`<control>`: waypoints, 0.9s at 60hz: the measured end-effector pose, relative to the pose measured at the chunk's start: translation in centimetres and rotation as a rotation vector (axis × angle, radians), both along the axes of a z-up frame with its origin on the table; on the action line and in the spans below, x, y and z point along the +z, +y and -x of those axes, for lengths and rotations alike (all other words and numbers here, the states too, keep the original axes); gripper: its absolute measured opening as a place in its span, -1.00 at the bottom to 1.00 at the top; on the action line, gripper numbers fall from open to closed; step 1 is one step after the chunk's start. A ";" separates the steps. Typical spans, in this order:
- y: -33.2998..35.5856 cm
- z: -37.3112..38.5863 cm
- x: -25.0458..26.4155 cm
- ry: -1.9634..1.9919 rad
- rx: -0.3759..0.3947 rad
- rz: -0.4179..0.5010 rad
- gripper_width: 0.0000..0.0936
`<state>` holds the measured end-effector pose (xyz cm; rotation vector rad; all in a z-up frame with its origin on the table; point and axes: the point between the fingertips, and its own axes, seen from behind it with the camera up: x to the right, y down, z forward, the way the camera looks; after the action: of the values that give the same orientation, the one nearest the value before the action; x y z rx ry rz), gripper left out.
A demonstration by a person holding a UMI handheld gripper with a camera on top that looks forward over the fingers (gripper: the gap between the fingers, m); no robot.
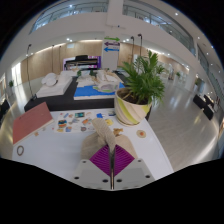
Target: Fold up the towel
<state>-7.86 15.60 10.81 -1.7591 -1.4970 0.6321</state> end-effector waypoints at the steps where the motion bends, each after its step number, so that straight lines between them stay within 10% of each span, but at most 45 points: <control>1: 0.6 0.2 -0.3 0.002 0.003 -0.003 -0.96; 8: 4.0 0.8 -3.5 -0.014 0.015 -0.035 -0.80; 16: 4.6 -1.0 -4.1 -0.039 0.029 0.011 0.90; 54: -0.8 -26.9 14.3 -0.037 -0.065 0.035 0.83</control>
<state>19.08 14.79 25.08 -1.8479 -1.4555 0.5995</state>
